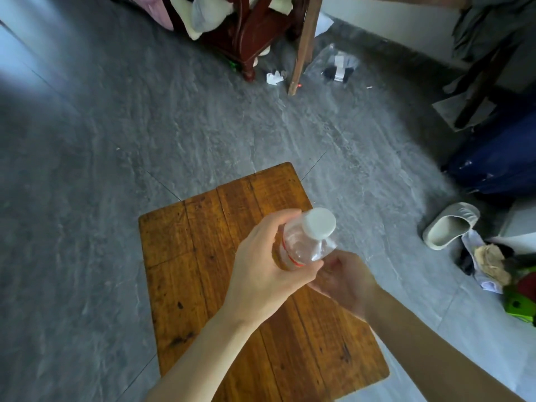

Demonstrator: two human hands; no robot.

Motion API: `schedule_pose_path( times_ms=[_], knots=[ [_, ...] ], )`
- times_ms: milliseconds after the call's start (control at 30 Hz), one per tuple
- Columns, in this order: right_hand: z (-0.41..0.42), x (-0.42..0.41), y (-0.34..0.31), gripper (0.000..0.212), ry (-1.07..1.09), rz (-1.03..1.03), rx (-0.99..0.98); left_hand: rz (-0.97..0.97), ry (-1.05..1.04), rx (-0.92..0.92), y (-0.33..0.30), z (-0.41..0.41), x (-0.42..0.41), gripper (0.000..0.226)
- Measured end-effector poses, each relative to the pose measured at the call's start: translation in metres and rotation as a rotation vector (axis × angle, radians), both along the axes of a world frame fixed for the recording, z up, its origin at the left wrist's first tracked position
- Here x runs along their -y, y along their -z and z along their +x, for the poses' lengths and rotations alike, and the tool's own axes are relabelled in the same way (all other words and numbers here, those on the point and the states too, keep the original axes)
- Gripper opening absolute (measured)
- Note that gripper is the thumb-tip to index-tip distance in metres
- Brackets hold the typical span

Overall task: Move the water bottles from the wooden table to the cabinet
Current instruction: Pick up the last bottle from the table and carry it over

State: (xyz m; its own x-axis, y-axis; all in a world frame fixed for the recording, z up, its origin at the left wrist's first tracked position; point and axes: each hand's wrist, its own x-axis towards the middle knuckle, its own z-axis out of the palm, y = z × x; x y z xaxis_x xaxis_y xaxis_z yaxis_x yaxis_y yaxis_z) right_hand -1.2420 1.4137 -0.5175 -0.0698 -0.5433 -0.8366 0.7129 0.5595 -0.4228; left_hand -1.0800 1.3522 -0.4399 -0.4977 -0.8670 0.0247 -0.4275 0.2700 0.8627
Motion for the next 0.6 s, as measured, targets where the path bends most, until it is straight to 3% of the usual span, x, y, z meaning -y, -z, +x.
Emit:
schedule_pose_path(
  times_ms=[67, 267, 600],
  knots=[
    [-0.007, -0.002, -0.028, 0.027, 0.066, -0.023, 0.133, -0.006, 0.011, -0.065, -0.031, -0.001, 0.003, 0.065],
    [-0.028, -0.016, -0.125, 0.061, 0.09, -0.097, 0.229, 0.002, 0.121, -0.086, -0.136, -0.016, 0.015, 0.064],
    [-0.05, -0.071, -0.321, 0.06, 0.074, -0.248, 0.238, -0.149, 0.29, -0.089, -0.336, -0.043, -0.01, 0.068]
  ],
)
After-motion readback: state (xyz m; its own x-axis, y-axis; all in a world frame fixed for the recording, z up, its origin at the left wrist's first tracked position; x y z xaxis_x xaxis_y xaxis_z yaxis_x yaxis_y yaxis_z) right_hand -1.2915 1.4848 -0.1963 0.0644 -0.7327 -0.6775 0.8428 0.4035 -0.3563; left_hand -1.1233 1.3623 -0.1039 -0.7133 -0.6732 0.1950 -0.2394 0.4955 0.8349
